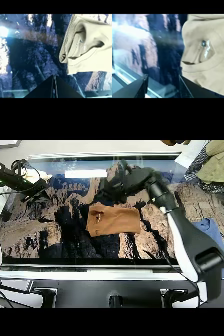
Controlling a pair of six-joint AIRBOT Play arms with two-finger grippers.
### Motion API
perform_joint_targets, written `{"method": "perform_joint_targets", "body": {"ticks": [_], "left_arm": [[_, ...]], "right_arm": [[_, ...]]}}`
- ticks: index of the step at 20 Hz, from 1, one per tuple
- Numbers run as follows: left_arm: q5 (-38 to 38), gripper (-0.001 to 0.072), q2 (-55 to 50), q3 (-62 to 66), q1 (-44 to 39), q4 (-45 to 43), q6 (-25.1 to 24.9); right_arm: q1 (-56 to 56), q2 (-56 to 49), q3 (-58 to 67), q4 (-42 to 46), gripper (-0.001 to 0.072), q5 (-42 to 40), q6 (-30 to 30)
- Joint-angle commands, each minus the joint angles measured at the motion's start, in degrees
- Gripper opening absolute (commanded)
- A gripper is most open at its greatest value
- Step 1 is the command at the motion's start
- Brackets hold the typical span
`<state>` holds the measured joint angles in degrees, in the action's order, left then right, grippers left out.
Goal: Fold the clothes and pants, and hang the long-sleeved shirts on hangers.
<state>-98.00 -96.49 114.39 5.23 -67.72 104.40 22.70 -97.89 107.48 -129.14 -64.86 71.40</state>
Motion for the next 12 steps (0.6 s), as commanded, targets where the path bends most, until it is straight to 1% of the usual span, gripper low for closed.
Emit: {"method": "perform_joint_targets", "body": {"ticks": [1, 3, 5, 6, 7, 9, 12], "left_arm": [[0.1, 0.0016, 0.0, 0.0, 0.0, 0.0, 0.2], [0.0, 0.0016, 0.0, 0.0, 0.0, 0.0, 0.2], [0.0, 0.0016, 0.0, 0.0, 0.0, 0.0, 0.2], [0.0, 0.0016, 0.0, 0.0, 0.0, 0.0, 0.1], [0.0, 0.0016, 0.0, 0.0, 0.0, -0.1, 0.0], [0.0, 0.0016, 0.0, 0.0, 0.0, -0.1, 0.0], [0.0, 0.0016, 0.0, 0.0, 0.0, -0.1, -0.1]], "right_arm": [[-6.6, 4.9, 0.8, -0.6, 0.0458, -1.5, 0.4], [-14.6, 7.1, 0.8, -0.4, 0.049, -6.3, 2.5], [-23.1, 7.4, 0.8, -0.2, 0.0495, -13.0, 5.9], [-26.8, 7.3, 0.4, 0.4, 0.0496, -15.0, 7.8], [-30.6, 7.3, -1.0, 0.5, 0.0524, -15.9, 9.5], [-35.7, 6.8, -5.5, 0.3, 0.0527, -16.1, 12.7], [-37.5, 5.0, -16.0, -1.5, 0.0533, -14.3, 19.2]]}}
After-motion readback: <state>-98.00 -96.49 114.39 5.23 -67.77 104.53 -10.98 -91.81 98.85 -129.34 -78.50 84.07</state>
